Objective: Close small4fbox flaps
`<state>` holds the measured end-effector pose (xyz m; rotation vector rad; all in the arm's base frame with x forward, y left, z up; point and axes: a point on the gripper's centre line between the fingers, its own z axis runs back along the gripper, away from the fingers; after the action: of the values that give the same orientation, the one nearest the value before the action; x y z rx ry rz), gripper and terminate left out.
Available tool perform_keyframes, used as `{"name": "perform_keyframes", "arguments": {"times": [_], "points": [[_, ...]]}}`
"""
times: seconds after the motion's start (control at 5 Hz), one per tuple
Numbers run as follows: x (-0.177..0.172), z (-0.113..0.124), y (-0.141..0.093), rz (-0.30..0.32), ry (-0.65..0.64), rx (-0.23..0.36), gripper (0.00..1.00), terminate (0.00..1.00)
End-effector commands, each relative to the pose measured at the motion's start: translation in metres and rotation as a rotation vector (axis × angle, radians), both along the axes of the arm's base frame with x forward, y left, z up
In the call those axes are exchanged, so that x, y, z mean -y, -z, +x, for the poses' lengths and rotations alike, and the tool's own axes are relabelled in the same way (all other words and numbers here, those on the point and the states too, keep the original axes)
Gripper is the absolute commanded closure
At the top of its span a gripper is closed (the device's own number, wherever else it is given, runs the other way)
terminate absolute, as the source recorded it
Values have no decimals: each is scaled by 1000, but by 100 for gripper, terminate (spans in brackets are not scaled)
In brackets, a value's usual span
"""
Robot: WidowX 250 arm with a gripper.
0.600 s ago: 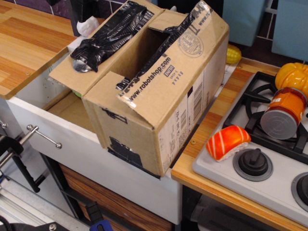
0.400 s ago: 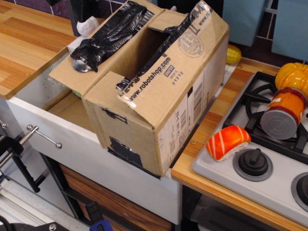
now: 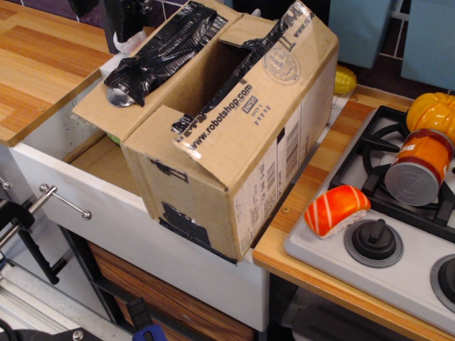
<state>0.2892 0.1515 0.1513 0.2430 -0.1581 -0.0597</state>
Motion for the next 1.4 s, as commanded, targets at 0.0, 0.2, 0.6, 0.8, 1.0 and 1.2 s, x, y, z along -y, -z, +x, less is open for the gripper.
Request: {"name": "perform_keyframes", "arguments": {"times": [0.0,0.2,0.6,0.8,1.0,1.2], "points": [[-16,19,-1,-27,2,46,0,0],[-21,29,6,-60,-23,49,0,0],[-20,23,30,-121,-45,94,0,0],[-16,20,37,-150,-55,104,0,0],[-12,16,40,-253,-54,113,0,0],[2,13,27,-384,-30,121,0,0]]}}
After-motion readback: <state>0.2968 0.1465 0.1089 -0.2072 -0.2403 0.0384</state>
